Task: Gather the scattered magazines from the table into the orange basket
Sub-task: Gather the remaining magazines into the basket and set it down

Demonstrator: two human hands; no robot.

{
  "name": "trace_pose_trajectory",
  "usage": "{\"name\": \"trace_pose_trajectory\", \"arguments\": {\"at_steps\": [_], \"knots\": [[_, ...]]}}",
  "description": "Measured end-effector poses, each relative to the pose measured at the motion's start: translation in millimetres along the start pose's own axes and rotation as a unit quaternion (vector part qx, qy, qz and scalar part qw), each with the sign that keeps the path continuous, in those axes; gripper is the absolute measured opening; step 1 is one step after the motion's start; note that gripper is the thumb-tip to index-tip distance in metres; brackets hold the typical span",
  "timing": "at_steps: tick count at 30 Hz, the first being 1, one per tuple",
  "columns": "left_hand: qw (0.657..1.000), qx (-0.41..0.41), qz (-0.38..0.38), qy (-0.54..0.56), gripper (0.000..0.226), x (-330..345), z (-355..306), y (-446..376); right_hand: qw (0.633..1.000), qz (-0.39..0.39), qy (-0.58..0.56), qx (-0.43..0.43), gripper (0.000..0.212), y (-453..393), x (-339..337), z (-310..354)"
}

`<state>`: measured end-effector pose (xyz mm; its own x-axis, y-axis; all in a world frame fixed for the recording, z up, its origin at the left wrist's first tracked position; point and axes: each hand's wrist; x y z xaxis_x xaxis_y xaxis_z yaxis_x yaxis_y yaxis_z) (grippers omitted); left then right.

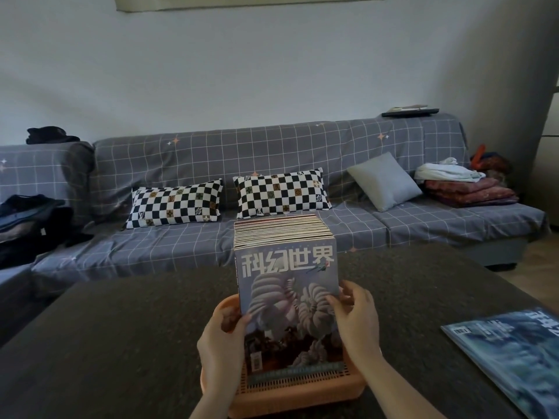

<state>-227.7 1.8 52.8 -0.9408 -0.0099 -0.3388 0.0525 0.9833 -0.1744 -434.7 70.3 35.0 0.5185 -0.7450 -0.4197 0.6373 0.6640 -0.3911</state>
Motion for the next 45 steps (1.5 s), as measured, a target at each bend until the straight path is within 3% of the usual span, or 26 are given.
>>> {"name": "trace_pose_trajectory", "arguments": {"at_steps": [6,12,15,19,21,24,27,31,39,45], "knots": [[0.997,0.005,0.028,-0.066,0.025,4,2,8,0.996,0.090,0.011,0.012,0.048,-1,3,-9],[0.997,0.007,0.036,-0.073,0.026,7,-2,15,0.996,0.084,0.025,0.011,0.050,-1,3,-9],[0.997,0.004,0.036,-0.063,0.013,6,-7,17,0.996,0.085,0.023,0.004,0.047,-1,2,-9],[0.998,0.028,0.036,-0.047,0.032,5,-6,19,0.996,0.093,0.016,0.009,0.045,1,0,-5],[0.999,0.022,0.023,-0.033,0.009,4,-8,23,0.995,0.094,0.013,0.003,0.045,2,-3,-2],[1.000,0.014,-0.016,-0.022,0.039,5,-8,28,0.996,0.089,-0.012,0.003,0.049,4,-13,1],[0.999,0.031,-0.032,-0.021,0.024,7,-12,35,0.996,0.084,-0.033,0.007,0.051,8,-24,3],[0.995,0.099,0.031,0.003,0.004,20,-17,47,0.996,0.077,-0.031,0.007,0.045,18,-41,1],[0.968,0.182,0.167,-0.035,0.005,92,-45,71,0.998,0.058,0.024,0.011,0.038,42,-96,-24],[0.934,0.212,0.281,-0.056,0.019,172,-67,95,0.994,0.016,0.093,0.053,0.034,53,-154,-67]]}}
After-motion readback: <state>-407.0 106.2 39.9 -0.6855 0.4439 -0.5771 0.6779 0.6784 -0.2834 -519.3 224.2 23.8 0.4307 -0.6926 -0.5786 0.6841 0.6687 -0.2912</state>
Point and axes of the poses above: each hand's wrist, its own y-axis away from the middle knuckle, its own x-axis out of the palm, z = x × y, and after that the axes turned 6 degrees about z, right-handed
